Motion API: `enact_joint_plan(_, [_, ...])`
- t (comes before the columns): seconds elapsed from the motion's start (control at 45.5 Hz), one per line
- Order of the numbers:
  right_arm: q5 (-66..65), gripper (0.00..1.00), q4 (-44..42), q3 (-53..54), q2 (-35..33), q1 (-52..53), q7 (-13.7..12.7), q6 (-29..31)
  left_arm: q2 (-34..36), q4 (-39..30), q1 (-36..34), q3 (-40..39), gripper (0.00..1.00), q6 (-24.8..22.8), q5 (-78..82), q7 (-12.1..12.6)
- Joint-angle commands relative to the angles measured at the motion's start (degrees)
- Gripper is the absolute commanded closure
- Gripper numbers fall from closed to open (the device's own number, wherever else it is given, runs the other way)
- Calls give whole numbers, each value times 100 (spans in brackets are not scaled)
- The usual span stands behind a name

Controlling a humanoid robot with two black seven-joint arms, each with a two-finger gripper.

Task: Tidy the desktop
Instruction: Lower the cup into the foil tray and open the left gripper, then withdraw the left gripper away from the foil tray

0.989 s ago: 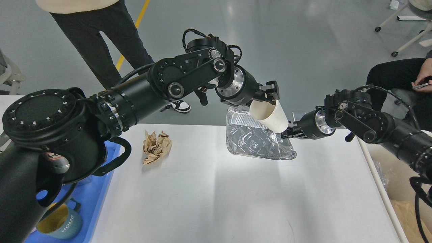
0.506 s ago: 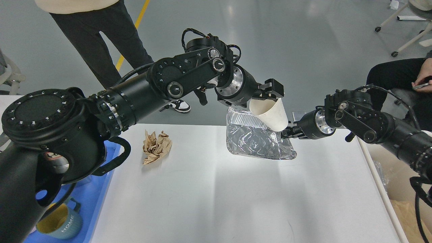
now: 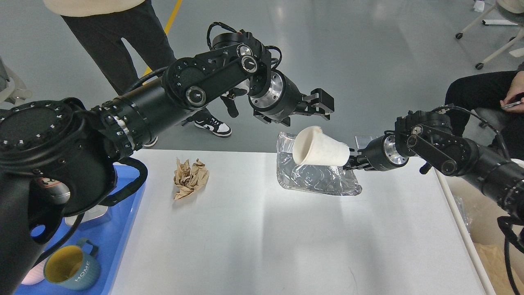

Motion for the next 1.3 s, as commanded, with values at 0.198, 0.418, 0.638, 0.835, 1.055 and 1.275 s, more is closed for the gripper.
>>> enact_joint_plan(0.198, [-21,100,-40,-112,-17,-31,-16,-35,45,6,-26,0,3,2,12,-7])
enact_joint_plan(0.418, [5,100,30,-103,-175,22,-25,0,176,32,-26,-53,3,37,-14,-34])
enact_joint_plan(0.638, [5,100,48,-103,-175,40,-25,9,361,23,79,-88,3,169,-14,-86])
enact_joint_plan(0.835, [14,100,57,-94,-175,57,-25,18,677,-82,405,-97,3,178,-58,-227])
enact_joint_plan(1.055, [14,100,65,-94,-167,49,-16,18,1732,-1267,422,-229,3,240,-93,-139])
enact_joint_plan(1.275, [14,100,144,-94,-140,49,-25,9,3207,-3130,492,-132,4,257,-102,89])
